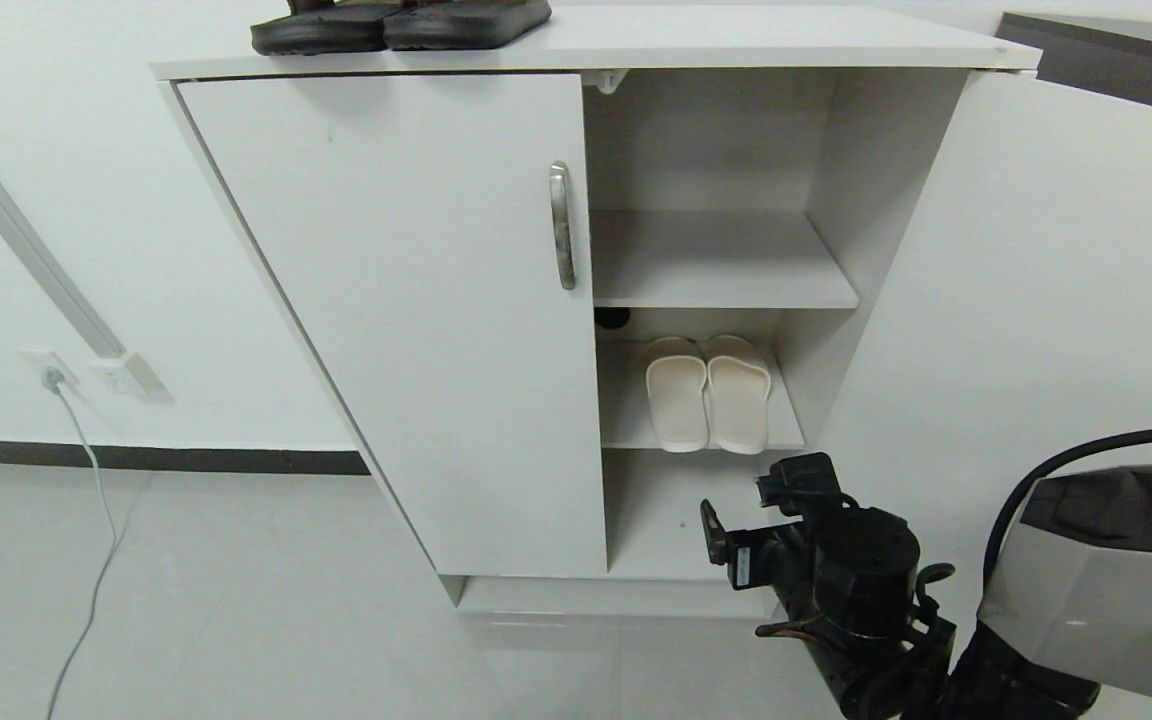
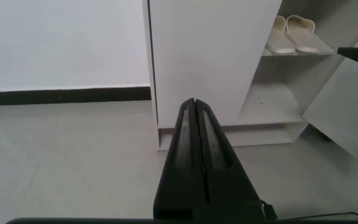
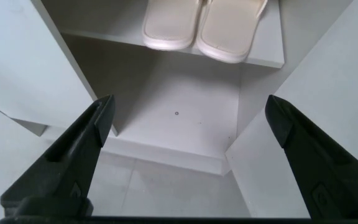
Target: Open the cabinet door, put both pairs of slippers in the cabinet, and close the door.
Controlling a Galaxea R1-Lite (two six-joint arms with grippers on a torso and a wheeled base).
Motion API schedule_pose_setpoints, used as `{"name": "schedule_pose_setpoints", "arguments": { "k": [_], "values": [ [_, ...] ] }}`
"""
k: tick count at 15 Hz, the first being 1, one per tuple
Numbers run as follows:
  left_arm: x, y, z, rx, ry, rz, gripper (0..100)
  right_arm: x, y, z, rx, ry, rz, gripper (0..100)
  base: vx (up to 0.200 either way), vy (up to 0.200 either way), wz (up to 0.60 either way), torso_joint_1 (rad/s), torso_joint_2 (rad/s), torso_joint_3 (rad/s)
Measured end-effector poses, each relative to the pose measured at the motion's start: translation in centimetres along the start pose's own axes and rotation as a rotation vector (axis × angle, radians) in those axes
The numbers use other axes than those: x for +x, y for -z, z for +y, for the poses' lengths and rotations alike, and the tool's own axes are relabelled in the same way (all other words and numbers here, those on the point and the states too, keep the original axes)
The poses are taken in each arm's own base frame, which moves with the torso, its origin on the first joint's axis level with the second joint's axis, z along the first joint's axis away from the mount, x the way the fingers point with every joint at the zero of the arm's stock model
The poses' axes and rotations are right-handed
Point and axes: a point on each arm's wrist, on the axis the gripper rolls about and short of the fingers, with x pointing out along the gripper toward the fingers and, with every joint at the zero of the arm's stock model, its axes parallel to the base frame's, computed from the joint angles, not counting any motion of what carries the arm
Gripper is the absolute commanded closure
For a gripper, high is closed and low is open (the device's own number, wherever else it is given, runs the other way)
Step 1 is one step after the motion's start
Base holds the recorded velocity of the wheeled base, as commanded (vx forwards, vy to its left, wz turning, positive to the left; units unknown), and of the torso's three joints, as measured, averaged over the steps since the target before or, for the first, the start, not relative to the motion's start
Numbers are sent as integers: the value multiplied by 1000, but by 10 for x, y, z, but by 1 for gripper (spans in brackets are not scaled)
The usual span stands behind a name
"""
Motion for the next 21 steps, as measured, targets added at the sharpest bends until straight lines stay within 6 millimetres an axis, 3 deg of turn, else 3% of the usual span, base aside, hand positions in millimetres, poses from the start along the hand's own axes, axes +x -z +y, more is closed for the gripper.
{"name": "schedule_pose_setpoints", "arguments": {
  "k": [8,21],
  "values": [
    [0,0,0,0,1,1,100,0,0,0,-7,1,-1,0,0,0,0,1,0,11],
    [0,0,0,1,1,0,100,4,13,0,-47,6,-16,0,0,0,0,2,5,187]
  ]
}}
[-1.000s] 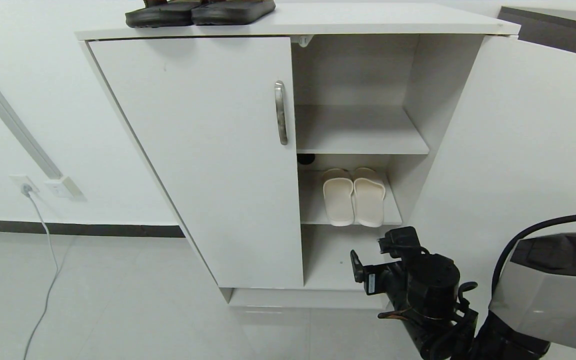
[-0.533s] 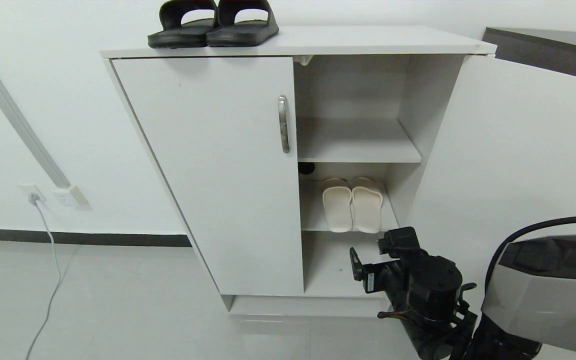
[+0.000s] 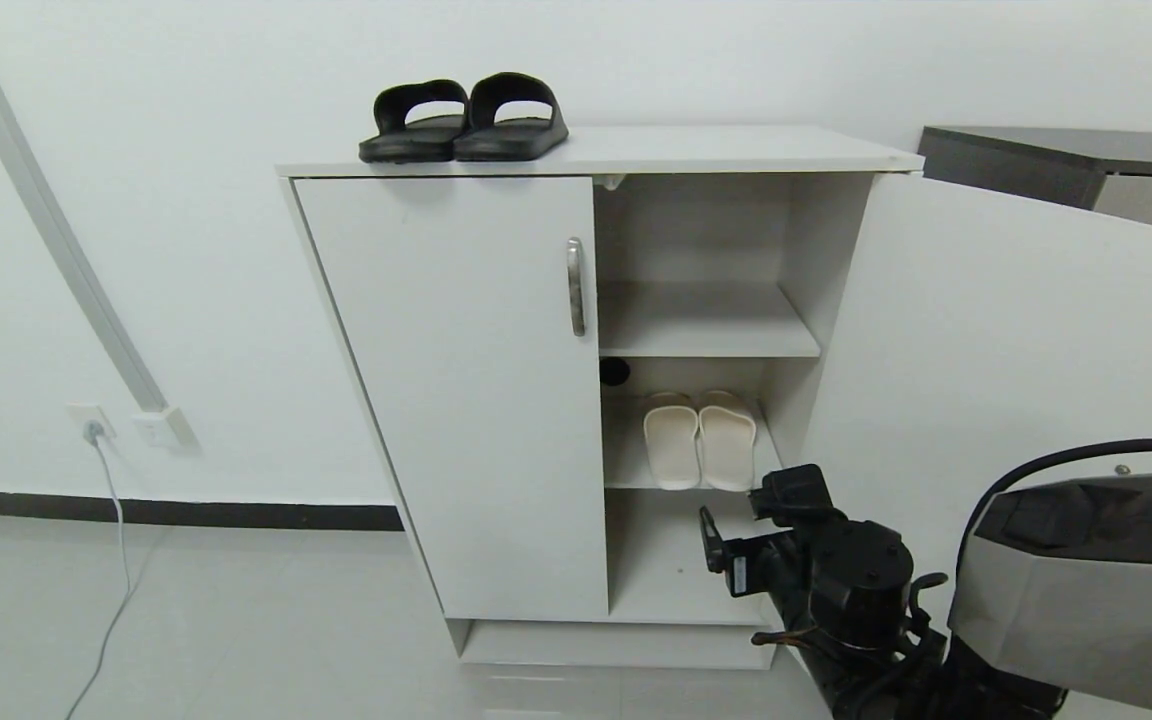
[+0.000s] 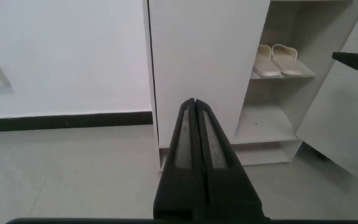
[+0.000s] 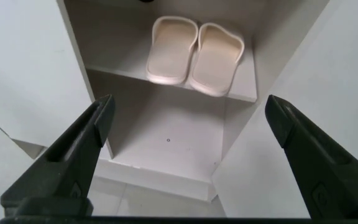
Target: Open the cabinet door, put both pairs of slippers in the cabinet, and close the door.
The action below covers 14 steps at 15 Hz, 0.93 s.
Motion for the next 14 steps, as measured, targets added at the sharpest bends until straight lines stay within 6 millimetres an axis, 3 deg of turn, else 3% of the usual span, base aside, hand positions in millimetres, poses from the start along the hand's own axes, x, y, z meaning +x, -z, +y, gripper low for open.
{"name": "schedule_pose_setpoints", "arguments": {
  "k": [4,8,11,14],
  "values": [
    [0,0,0,0,-1,0,100,-1,1,-1,-15,3,6,0,0,0,0,2,1,14],
    [0,0,0,-3,-1,0,100,-6,-18,-5,-7,11,-41,0,0,0,0,0,0,0],
    [0,0,0,-2,-1,0,100,-10,-19,-7,-11,9,-36,0,0,0,0,0,0,0],
    [0,0,0,-2,-1,0,100,-12,-17,-7,-16,7,-28,0,0,200,0,-1,-1,4]
  ]
}}
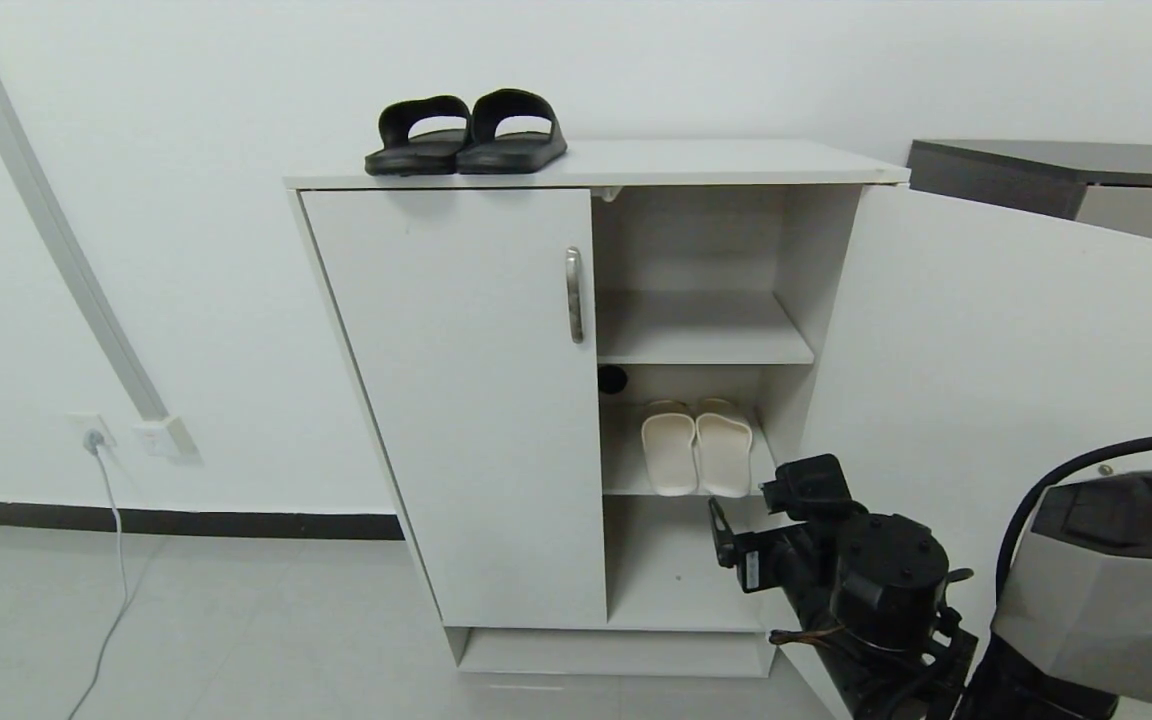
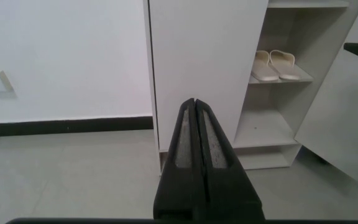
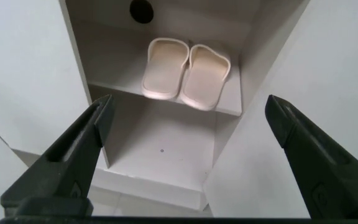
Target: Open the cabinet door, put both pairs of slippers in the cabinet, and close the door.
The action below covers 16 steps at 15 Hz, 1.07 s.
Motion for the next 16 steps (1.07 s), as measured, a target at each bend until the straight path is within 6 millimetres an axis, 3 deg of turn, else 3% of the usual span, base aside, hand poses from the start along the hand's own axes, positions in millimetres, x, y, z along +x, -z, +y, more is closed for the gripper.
{"name": "schedule_pose_setpoints", "arguments": {
  "k": [16],
  "values": [
    [0,0,0,-1,0,0,100,-2,7,0,-15,-4,25,0,0,200,0,3,4,4]
  ]
}}
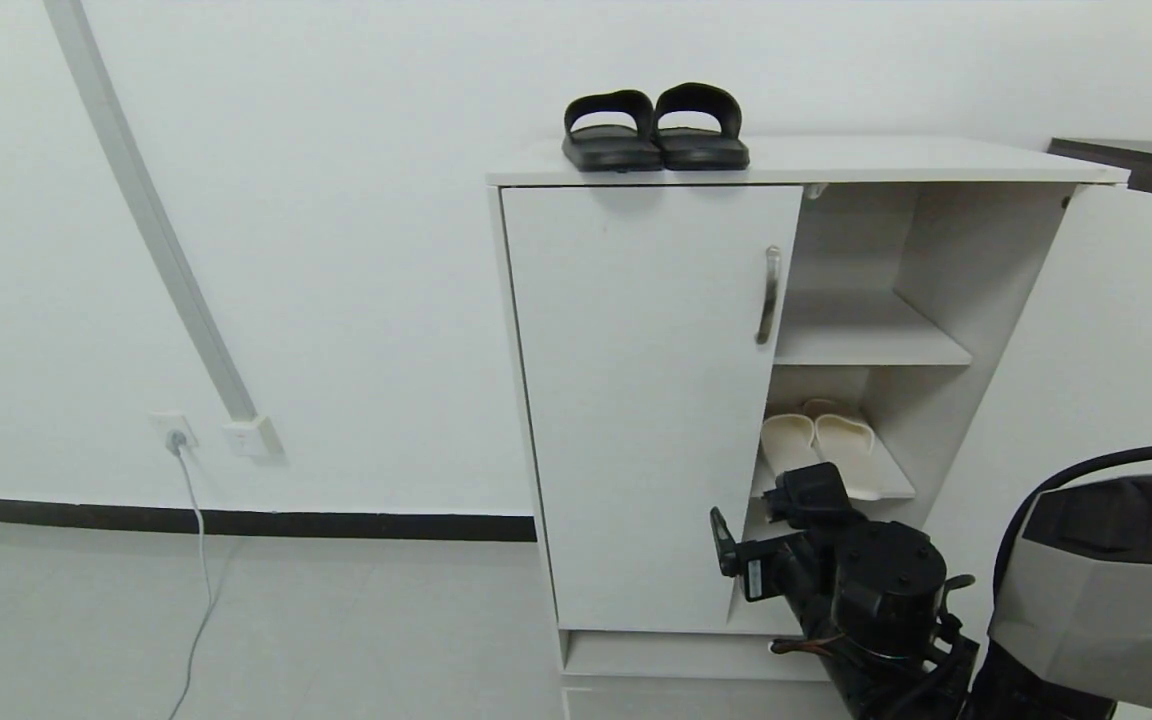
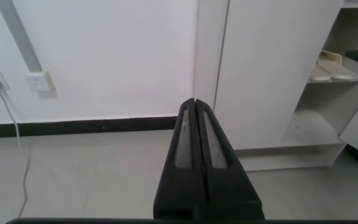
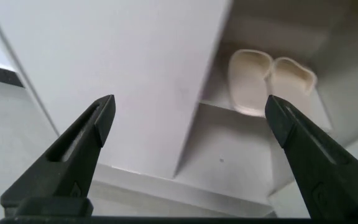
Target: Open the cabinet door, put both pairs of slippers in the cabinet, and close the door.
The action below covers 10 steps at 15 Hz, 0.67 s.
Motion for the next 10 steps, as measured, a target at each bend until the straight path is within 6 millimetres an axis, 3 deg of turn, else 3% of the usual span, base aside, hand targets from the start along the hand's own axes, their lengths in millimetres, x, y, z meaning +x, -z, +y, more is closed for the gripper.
{"name": "schedule_pose_setpoints", "arguments": {
  "k": [1,10],
  "values": [
    [0,0,0,0,-1,0,100,0,0,0,0,1,1,0,0,200,0,2,2,7],
    [0,0,0,0,-2,0,100,-2,3,-1,-2,-23,13,0,0,0,0,0,0,0]
  ]
}}
